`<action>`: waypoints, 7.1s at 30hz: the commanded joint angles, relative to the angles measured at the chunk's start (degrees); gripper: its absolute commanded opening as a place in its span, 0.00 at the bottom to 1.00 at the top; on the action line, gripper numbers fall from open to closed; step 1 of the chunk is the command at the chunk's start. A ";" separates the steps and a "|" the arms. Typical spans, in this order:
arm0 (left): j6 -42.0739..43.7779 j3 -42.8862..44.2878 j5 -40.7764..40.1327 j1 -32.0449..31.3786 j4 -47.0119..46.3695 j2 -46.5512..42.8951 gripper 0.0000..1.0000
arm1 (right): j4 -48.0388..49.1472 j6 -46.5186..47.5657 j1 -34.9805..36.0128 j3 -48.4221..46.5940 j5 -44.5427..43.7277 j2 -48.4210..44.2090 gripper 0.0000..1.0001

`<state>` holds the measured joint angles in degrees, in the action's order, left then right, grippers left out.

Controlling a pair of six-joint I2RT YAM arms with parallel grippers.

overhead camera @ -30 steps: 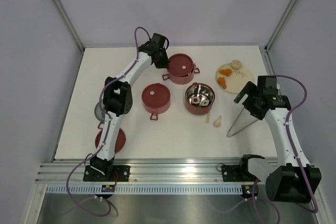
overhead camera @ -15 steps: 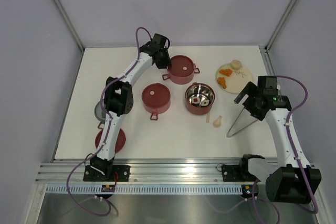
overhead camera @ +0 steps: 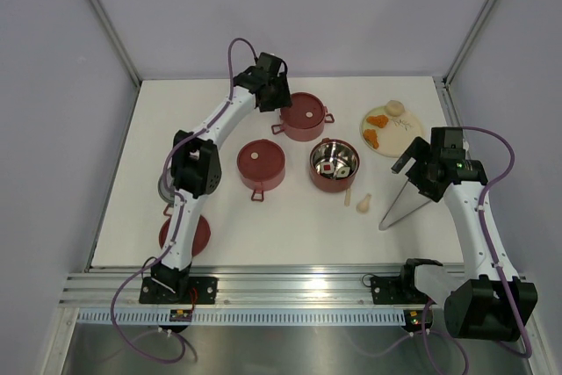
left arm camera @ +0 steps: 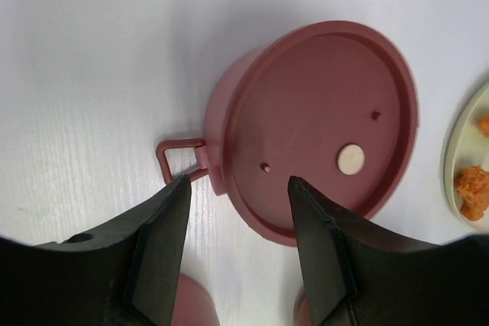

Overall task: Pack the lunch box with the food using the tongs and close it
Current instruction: Close the box lid on the packing box.

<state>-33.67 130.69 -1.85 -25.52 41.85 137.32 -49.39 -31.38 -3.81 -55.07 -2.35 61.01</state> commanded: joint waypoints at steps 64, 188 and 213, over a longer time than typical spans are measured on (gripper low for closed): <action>15.12 0.97 -6.77 -4.71 -11.52 -0.29 0.83 | -0.36 -0.53 -0.14 -3.20 0.06 -0.02 0.96; 21.54 4.49 -8.79 -8.94 -8.18 -1.07 0.72 | 1.13 -0.88 -0.14 -2.24 2.09 0.42 0.95; 23.83 7.47 -12.39 -10.16 -3.79 7.71 0.73 | 0.25 -1.06 -0.14 -1.44 2.09 -1.78 0.95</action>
<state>-11.84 137.64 -12.12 -35.42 33.74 146.50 -49.41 -31.90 -3.81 -55.92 -0.78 59.94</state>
